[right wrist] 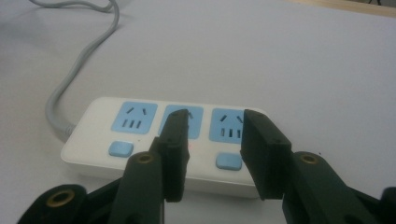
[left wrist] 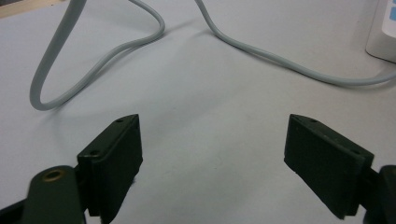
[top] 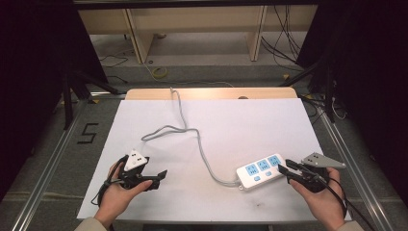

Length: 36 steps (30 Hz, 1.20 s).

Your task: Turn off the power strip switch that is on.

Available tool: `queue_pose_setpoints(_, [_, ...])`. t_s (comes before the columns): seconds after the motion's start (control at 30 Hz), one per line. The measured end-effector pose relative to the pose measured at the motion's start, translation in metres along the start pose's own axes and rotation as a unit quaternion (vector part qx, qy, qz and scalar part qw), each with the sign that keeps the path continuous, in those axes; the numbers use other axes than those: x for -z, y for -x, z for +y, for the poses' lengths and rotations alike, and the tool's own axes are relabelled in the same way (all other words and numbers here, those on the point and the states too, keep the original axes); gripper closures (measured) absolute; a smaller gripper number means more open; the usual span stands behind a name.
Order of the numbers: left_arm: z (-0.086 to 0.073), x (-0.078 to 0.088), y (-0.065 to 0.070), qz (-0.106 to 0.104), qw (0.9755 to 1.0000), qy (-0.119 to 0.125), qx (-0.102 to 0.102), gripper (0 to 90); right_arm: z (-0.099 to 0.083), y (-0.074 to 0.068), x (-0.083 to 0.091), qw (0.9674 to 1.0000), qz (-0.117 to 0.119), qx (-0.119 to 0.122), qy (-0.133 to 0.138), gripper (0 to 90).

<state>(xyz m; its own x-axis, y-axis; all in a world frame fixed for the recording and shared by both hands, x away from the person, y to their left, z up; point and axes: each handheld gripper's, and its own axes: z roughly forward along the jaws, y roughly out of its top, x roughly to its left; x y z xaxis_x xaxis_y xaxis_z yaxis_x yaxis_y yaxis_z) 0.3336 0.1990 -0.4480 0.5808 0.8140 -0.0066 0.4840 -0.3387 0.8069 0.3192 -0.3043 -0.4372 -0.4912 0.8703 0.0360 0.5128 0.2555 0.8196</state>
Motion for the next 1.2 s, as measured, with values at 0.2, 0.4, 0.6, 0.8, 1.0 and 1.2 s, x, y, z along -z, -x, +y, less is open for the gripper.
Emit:
queue_pose_setpoints(0.2, [0.000,0.000,0.000,-0.001,1.0000,-0.002,-0.002,18.6,0.001,0.000,-0.001,1.0000,0.001,0.000,0.000,60.1])
queue_pose_setpoints(0.4, [0.000,-0.001,0.001,-0.003,1.0000,0.000,-0.003,18.6,0.004,-0.001,-0.002,1.0000,0.001,0.003,-0.006,62.3])
queue_pose_setpoints(0.6, [0.000,-0.001,0.002,-0.004,0.9999,-0.005,-0.009,18.8,0.009,-0.001,0.000,0.9999,0.004,0.006,-0.009,67.2])
queue_pose_setpoints(0.8, [0.000,-0.002,0.003,-0.004,0.9999,-0.004,-0.011,18.8,0.012,-0.001,0.001,1.0000,0.005,0.004,-0.006,68.6])
queue_pose_setpoints(1.0, [0.000,-0.002,0.004,-0.004,0.9999,-0.004,-0.010,18.9,0.016,0.002,0.002,1.0000,0.003,0.001,-0.001,70.9])
queue_pose_setpoints(1.2, [0.000,-0.002,0.004,-0.004,0.9999,-0.005,-0.014,19.0,0.023,0.001,0.004,1.0000,0.003,0.004,-0.006,84.5])
